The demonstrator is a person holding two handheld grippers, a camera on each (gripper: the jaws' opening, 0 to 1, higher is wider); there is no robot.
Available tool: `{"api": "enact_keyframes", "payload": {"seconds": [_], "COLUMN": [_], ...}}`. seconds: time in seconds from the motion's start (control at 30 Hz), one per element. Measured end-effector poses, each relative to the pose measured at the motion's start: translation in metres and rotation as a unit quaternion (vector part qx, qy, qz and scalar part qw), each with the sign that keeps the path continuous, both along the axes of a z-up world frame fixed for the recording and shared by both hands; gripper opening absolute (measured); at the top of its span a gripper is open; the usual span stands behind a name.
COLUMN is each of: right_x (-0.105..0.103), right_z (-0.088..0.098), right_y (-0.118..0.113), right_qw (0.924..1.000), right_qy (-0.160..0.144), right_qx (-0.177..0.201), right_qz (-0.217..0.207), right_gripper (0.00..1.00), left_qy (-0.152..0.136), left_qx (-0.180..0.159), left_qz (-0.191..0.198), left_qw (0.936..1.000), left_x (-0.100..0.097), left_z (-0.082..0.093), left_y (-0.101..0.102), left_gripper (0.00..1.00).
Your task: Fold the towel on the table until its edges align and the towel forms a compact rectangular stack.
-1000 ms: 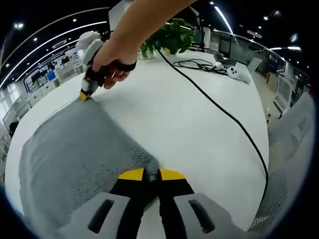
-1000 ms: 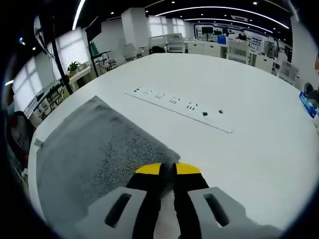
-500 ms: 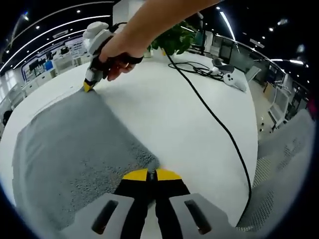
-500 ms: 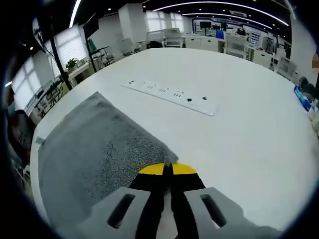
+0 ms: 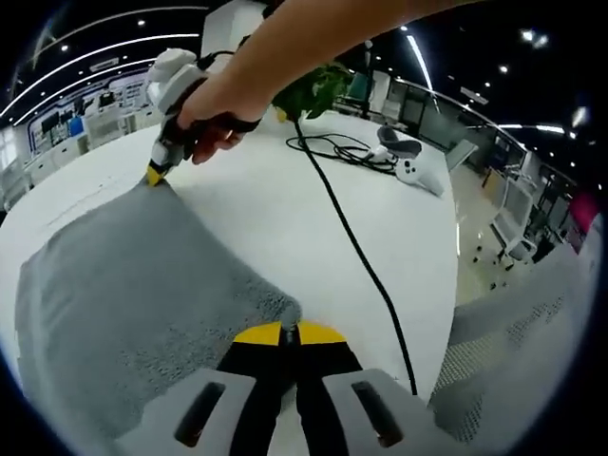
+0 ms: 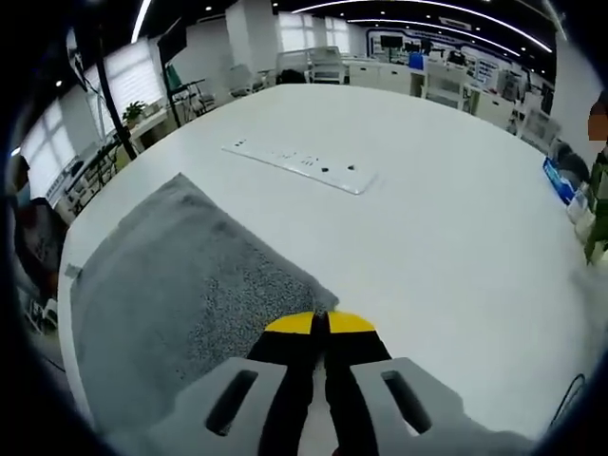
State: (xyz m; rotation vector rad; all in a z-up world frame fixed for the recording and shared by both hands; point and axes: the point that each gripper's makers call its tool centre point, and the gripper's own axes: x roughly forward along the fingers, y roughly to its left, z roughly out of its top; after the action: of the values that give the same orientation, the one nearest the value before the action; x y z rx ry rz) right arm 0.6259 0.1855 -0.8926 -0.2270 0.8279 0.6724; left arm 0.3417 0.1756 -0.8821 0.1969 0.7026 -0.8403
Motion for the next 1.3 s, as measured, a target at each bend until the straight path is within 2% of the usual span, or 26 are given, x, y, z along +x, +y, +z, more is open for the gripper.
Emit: {"api": "enact_keyframes", "payload": {"seconds": [0.33, 0.57, 0.97, 1.07, 1.3], "right_x": [-0.006, -0.011, -0.012, -0.011, -0.010], "right_z": [0.014, 0.023, 0.048, 0.056, 0.068], "right_y": [-0.037, -0.053, -0.057, -0.053, -0.046], "right_qw": [0.9998, 0.9996, 0.9994, 0.9975, 0.9973], "right_qy": [-0.005, -0.008, -0.014, 0.004, 0.002], "right_qx": [-0.017, -0.021, -0.012, 0.031, 0.028], "right_qz": [-0.007, -0.019, -0.029, -0.064, -0.068], "right_gripper": [0.00, 0.00, 0.00, 0.00, 0.00], "left_qy": [-0.010, -0.016, -0.038, -0.047, -0.058], "left_qx": [-0.033, -0.055, -0.074, -0.078, -0.082], "left_qz": [-0.009, -0.001, -0.001, 0.004, 0.015], "left_qw": [0.9994, 0.9983, 0.9966, 0.9959, 0.9948], "left_x": [-0.005, -0.006, -0.005, -0.003, -0.001], "left_z": [0.023, 0.038, 0.063, 0.071, 0.085], "left_y": [-0.039, -0.056, -0.050, -0.044, -0.029], "left_gripper": [0.03, 0.03, 0.03, 0.03, 0.03]}}
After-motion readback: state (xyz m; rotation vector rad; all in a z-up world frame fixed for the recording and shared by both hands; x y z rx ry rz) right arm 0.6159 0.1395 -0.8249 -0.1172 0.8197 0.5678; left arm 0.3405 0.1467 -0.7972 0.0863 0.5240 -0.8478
